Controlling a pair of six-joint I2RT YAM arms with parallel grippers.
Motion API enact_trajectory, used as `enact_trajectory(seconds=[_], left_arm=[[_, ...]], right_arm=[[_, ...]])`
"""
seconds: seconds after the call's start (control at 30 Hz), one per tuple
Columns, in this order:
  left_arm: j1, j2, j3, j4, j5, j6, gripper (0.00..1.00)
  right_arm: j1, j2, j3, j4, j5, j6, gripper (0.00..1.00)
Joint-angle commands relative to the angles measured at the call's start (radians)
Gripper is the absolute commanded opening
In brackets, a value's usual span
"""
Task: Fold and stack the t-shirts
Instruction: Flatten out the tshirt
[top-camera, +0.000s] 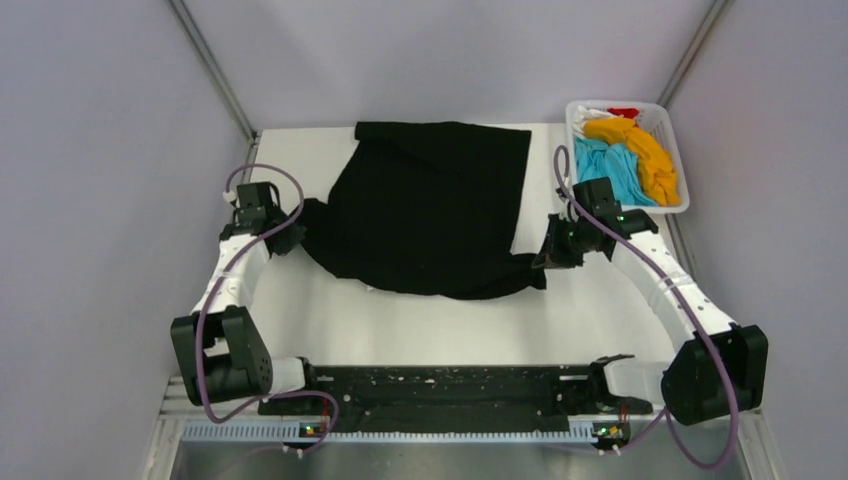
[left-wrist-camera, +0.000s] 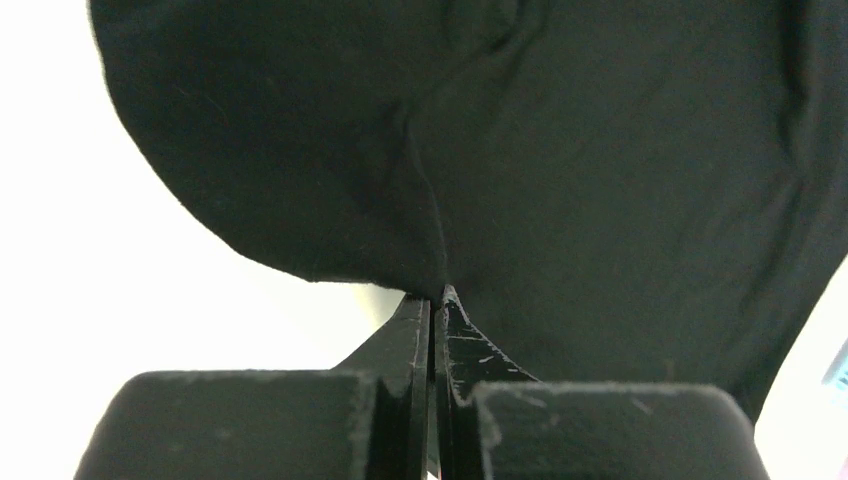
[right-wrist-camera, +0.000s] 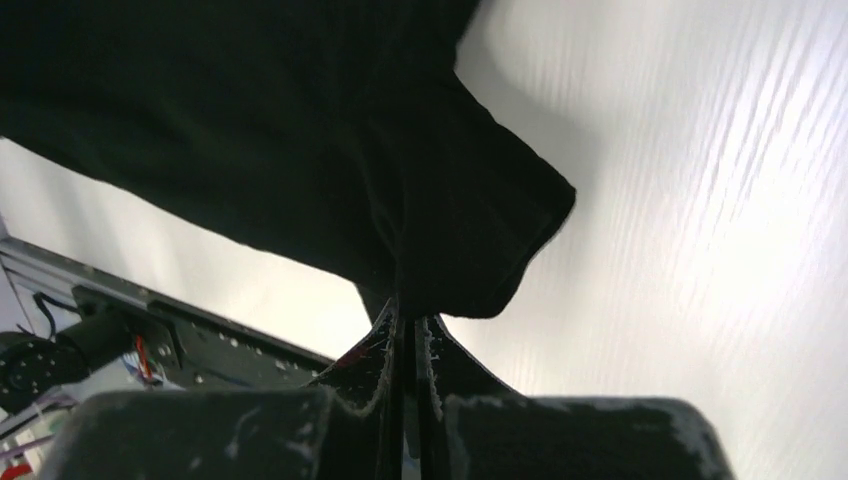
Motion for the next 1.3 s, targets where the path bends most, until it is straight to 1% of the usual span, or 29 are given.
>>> enact_trajectory(seconds=[0.0, 0.1, 0.23, 0.27, 0.3, 0.37, 0.43, 0.5, 0.57, 0.63, 0.7, 0.73, 0.8, 0.83, 0.87, 0.93, 0.97, 1.0, 1.03, 1.1, 1.13, 1.17, 1.2, 1.23, 1.27], left_arm=[[0.004, 0.030, 0.082, -0.119, -0.108, 0.006, 0.00], [0.004, 0.024, 0.158, -0.154, -0.090, 0.009, 0.00], [0.003, -0.001, 0.265, -0.202, -0.061, 0.025, 0.00], [0.002, -0.006, 0.291, -0.241, -0.062, 0.028, 0.00], [0.003, -0.013, 0.310, -0.271, -0.068, 0.032, 0.00], [0.004, -0.032, 0.335, -0.348, -0.135, 0.029, 0.00], [0.004, -0.059, 0.339, -0.431, -0.235, 0.014, 0.00], [0.004, -0.096, 0.310, -0.478, -0.323, -0.007, 0.00], [0.005, -0.137, 0.268, -0.490, -0.363, -0.013, 0.00], [0.007, -0.166, 0.251, -0.524, -0.391, -0.016, 0.00], [0.008, -0.179, 0.248, -0.558, -0.413, -0.014, 0.00], [0.008, -0.181, 0.238, -0.558, -0.425, -0.009, 0.00], [0.009, -0.167, 0.192, -0.509, -0.438, -0.015, 0.00], [0.009, -0.150, 0.179, -0.481, -0.411, -0.019, 0.00], [0.010, -0.124, 0.167, -0.446, -0.377, -0.022, 0.02], [0.010, -0.064, 0.157, -0.402, -0.316, -0.034, 0.12], [0.010, -0.032, 0.157, -0.396, -0.307, -0.038, 0.16], [0.010, -0.002, 0.165, -0.408, -0.320, -0.046, 0.23], [0.010, 0.022, 0.175, -0.428, -0.350, -0.061, 0.31], [0.009, 0.042, 0.188, -0.453, -0.393, -0.083, 0.58], [0.009, 0.038, 0.191, -0.450, -0.395, -0.087, 0.82], [0.009, 0.033, 0.195, -0.443, -0.386, -0.087, 0.97], [0.010, 0.023, 0.204, -0.441, -0.361, -0.084, 0.98], [0.009, 0.020, 0.213, -0.439, -0.319, -0.088, 0.99], [0.009, 0.018, 0.213, -0.423, -0.269, -0.085, 0.99]], right_arm=[[0.002, 0.022, 0.039, -0.225, 0.008, -0.045, 0.00], [0.002, 0.034, 0.146, -0.307, 0.003, -0.079, 0.00], [-0.006, 0.061, 0.265, -0.371, -0.108, -0.089, 0.00], [-0.008, 0.068, 0.281, -0.387, -0.129, -0.091, 0.00], [-0.010, 0.074, 0.294, -0.408, -0.151, -0.095, 0.00], [-0.014, 0.072, 0.308, -0.440, -0.170, -0.103, 0.00], [-0.015, 0.062, 0.282, -0.472, -0.216, -0.111, 0.00], [-0.014, 0.047, 0.211, -0.489, -0.288, -0.109, 0.00], [-0.014, 0.036, 0.138, -0.517, -0.334, -0.108, 0.00], [-0.014, 0.014, 0.110, -0.529, -0.334, -0.101, 0.00], [-0.014, -0.009, 0.089, -0.526, -0.385, -0.089, 0.00], [-0.015, -0.013, 0.073, -0.523, -0.373, -0.080, 0.00], [-0.014, 0.006, 0.040, -0.498, -0.297, -0.069, 0.00], [-0.015, 0.026, 0.010, -0.471, -0.276, -0.067, 0.00], [-0.013, 0.047, -0.015, -0.431, -0.271, -0.065, 0.01], [-0.013, 0.093, -0.055, -0.346, -0.255, -0.062, 0.17], [-0.013, 0.115, -0.063, -0.329, -0.209, -0.063, 0.22], [-0.013, 0.131, -0.060, -0.323, -0.172, -0.072, 0.29], [-0.013, 0.139, -0.050, -0.324, -0.138, -0.079, 0.39], [-0.013, 0.138, -0.008, -0.320, -0.075, -0.090, 0.60], [-0.013, 0.133, 0.020, -0.310, -0.050, -0.095, 0.71], [-0.013, 0.126, 0.049, -0.291, -0.015, -0.093, 0.77], [-0.013, 0.123, 0.073, -0.258, 0.012, -0.086, 0.84], [-0.013, 0.120, 0.089, -0.210, 0.028, -0.079, 0.88], [-0.013, 0.120, 0.099, -0.153, 0.031, -0.065, 0.88]])
